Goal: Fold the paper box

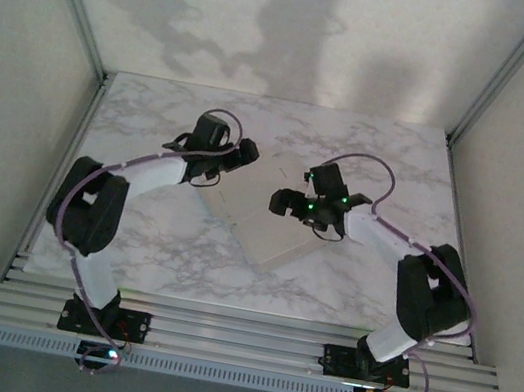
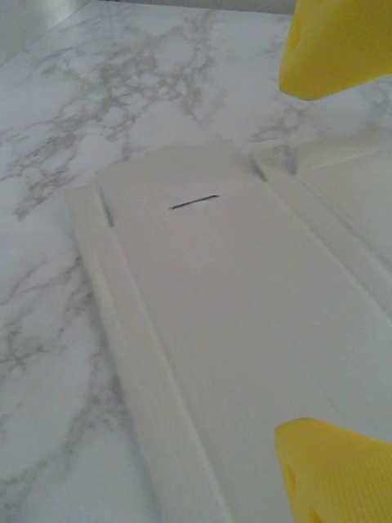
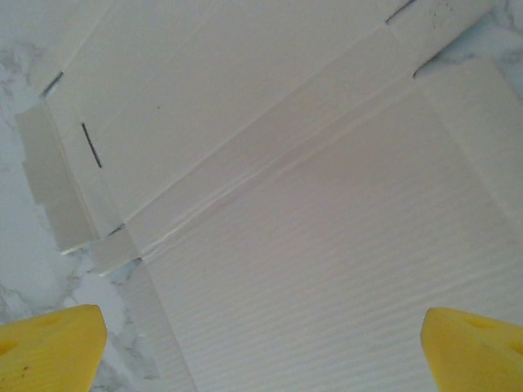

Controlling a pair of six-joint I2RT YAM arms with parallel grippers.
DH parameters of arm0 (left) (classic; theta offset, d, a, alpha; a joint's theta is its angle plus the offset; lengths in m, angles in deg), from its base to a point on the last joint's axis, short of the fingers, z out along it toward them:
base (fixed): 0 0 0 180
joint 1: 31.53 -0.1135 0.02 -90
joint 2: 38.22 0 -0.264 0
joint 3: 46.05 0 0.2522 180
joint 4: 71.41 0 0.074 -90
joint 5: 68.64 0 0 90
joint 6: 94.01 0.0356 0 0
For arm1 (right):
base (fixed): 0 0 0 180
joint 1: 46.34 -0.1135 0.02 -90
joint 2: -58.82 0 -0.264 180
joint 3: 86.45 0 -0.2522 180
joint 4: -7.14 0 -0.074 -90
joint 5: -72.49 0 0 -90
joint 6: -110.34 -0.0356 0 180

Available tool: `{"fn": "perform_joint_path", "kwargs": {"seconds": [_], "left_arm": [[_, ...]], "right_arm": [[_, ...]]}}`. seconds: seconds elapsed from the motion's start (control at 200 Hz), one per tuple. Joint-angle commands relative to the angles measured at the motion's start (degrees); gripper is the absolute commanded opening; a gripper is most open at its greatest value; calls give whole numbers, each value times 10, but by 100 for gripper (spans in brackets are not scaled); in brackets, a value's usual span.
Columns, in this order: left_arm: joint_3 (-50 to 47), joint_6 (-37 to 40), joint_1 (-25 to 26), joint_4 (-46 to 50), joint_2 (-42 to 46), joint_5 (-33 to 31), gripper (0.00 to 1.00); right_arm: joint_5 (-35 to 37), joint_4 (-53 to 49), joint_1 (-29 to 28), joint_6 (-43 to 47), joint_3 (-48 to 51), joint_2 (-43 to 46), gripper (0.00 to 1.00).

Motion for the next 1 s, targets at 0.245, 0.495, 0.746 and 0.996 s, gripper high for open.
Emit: {"fn": "perform_joint_path", "kwargs": {"seconds": [0.245, 0.495, 0.746, 0.996], "left_arm": [[-96, -62, 51, 12, 19, 44, 100], [-51, -25, 55, 57, -48, 32, 100], [-7, -4, 47, 65, -89, 24, 100], [58, 5, 34, 25, -142, 29, 99]], "right_arm": [[-29, -77, 19, 85, -56, -77, 99], [-5, -48, 18, 50, 13, -59, 99], [-21, 3, 12, -24, 113, -10, 99], [-14, 53, -69, -161, 171, 48, 99]]}}
